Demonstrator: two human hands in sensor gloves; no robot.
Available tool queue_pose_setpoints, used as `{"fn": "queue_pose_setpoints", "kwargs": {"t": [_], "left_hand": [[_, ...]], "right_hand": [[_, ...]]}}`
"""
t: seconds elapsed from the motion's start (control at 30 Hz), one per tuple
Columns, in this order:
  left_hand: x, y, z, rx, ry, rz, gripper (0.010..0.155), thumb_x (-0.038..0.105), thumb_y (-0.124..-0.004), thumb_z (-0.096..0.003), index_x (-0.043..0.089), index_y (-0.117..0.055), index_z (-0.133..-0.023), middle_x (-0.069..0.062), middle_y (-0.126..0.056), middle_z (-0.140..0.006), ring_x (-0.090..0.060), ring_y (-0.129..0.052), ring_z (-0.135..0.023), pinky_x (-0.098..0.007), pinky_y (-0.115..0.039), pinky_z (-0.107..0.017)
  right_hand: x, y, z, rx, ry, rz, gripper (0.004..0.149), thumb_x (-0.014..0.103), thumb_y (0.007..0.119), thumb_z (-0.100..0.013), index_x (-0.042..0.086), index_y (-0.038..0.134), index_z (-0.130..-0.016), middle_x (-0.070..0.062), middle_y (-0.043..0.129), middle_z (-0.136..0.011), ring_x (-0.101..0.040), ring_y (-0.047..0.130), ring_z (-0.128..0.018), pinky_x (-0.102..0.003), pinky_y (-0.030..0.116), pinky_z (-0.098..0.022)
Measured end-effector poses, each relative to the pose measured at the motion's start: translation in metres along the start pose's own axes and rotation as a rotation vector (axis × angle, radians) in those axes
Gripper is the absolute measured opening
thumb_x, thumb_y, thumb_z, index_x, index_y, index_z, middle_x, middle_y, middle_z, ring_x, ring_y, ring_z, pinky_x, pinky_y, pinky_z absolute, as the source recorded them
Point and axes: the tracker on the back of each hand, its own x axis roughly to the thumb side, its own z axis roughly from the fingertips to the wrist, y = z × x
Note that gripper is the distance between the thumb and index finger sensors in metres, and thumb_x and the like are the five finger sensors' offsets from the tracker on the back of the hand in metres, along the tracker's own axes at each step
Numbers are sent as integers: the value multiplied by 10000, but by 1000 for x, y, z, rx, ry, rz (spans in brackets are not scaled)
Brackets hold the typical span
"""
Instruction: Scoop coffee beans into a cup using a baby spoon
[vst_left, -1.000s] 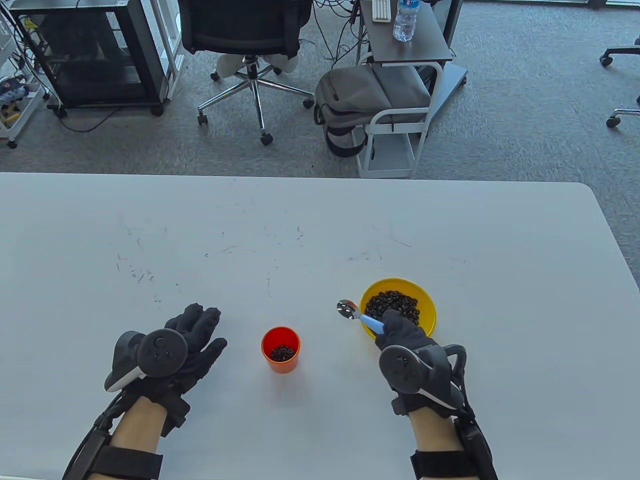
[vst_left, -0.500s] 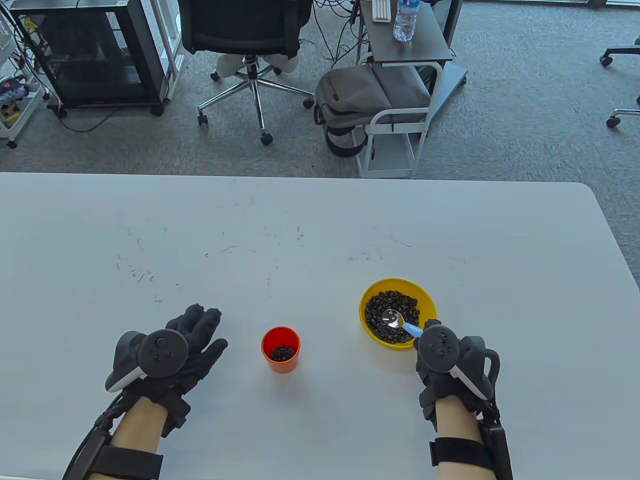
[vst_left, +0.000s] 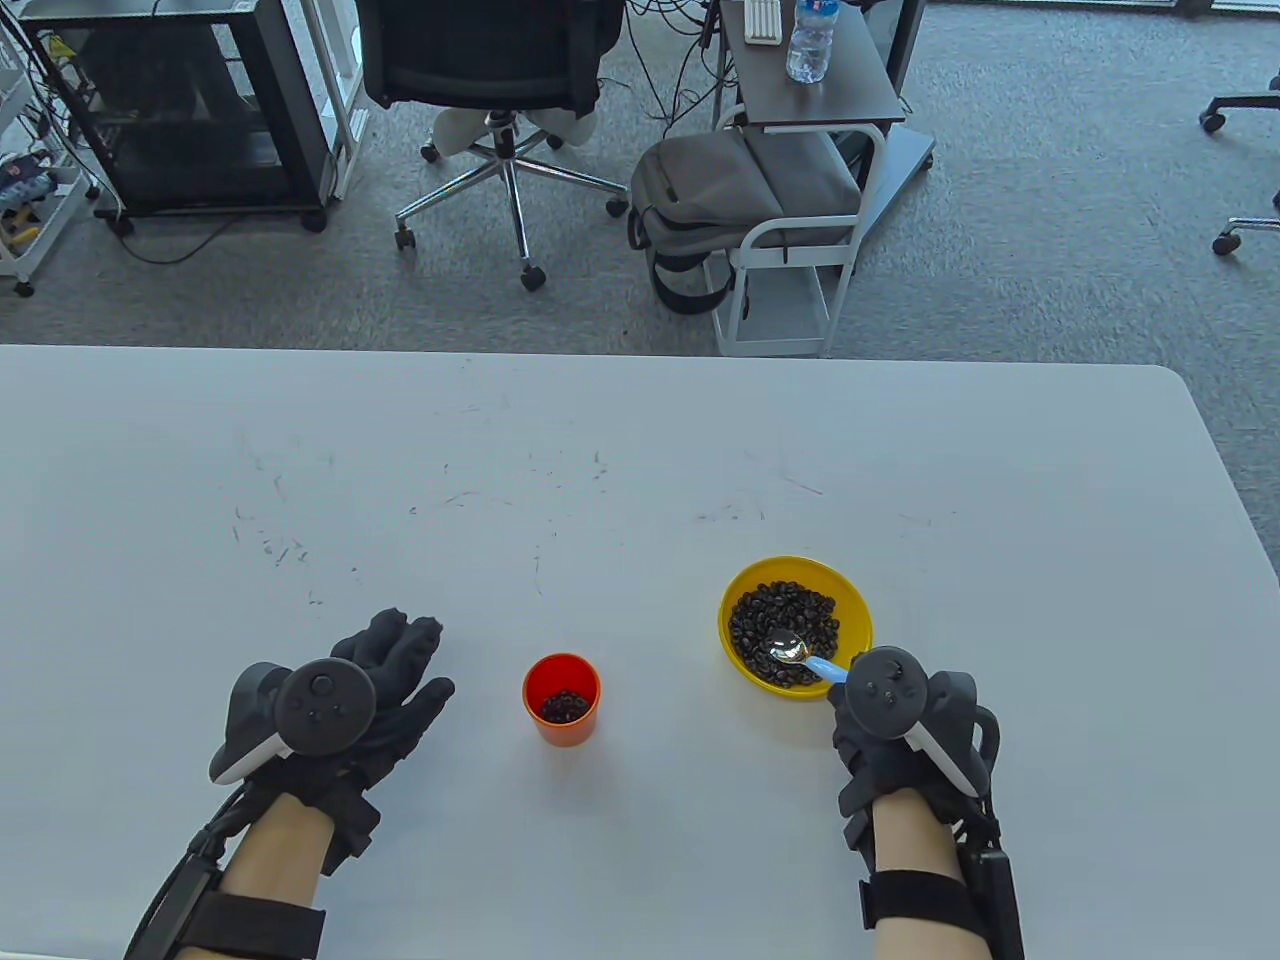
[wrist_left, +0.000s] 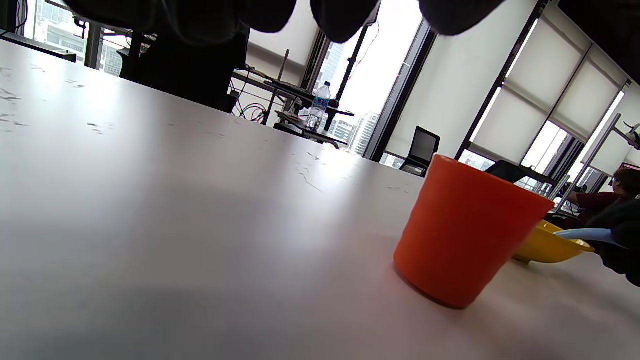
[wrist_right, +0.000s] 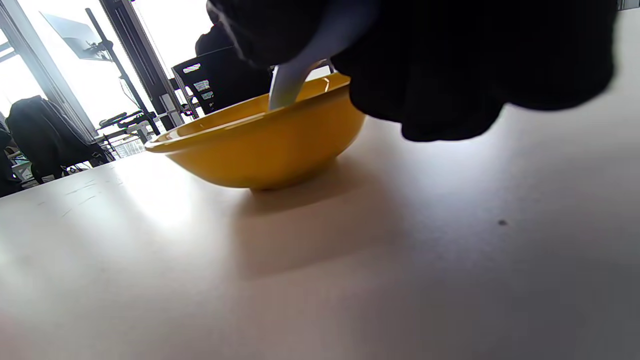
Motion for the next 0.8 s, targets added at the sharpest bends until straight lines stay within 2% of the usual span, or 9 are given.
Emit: {"fn": "queue_pose_setpoints", "kwargs": {"t": [0.2, 0.37, 0.53, 0.8], "left_hand": [[0, 0, 0, 2, 1, 0, 670, 482, -596, -643, 89, -472, -1171, -317, -371, -1147, -616, -506, -986, -751, -521, -626], [-1, 1, 0, 5, 0, -7, 669, 482, -596, -643, 89, -472, -1170, -318, -370, -1147, -618, -505, -986, -751, -520, -626], [0, 2, 1, 18, -3, -21, 669, 481, -596, -643, 88, -471, -1170, -318, -370, -1147, -617, -504, -986, -752, -519, -626], [6, 5, 8, 52, -21, -58, 667, 478, -597, -642, 87, -471, -1168, -318, -371, -1145, -617, -503, -983, -752, -517, -624]], "right_hand": [[-3, -1, 1, 8, 14, -10, 572, 304, 682, -565, -108, 622, -957, -331, 830, -796, -484, 931, -478, -464, 860, -298], [-2, -10, 3, -19, 21, 58, 623, 340, 685, -573, -111, 571, -988, -371, 761, -853, -522, 893, -543, -477, 851, -318], [3, -23, 9, -109, -9, 84, 658, 365, 695, -574, -108, 543, -1004, -401, 683, -903, -556, 846, -596, -496, 836, -334], [36, -28, 20, -177, -204, 126, 741, 463, 708, -563, -74, 511, -1034, -399, 576, -982, -605, 727, -720, -597, 763, -445]]}}
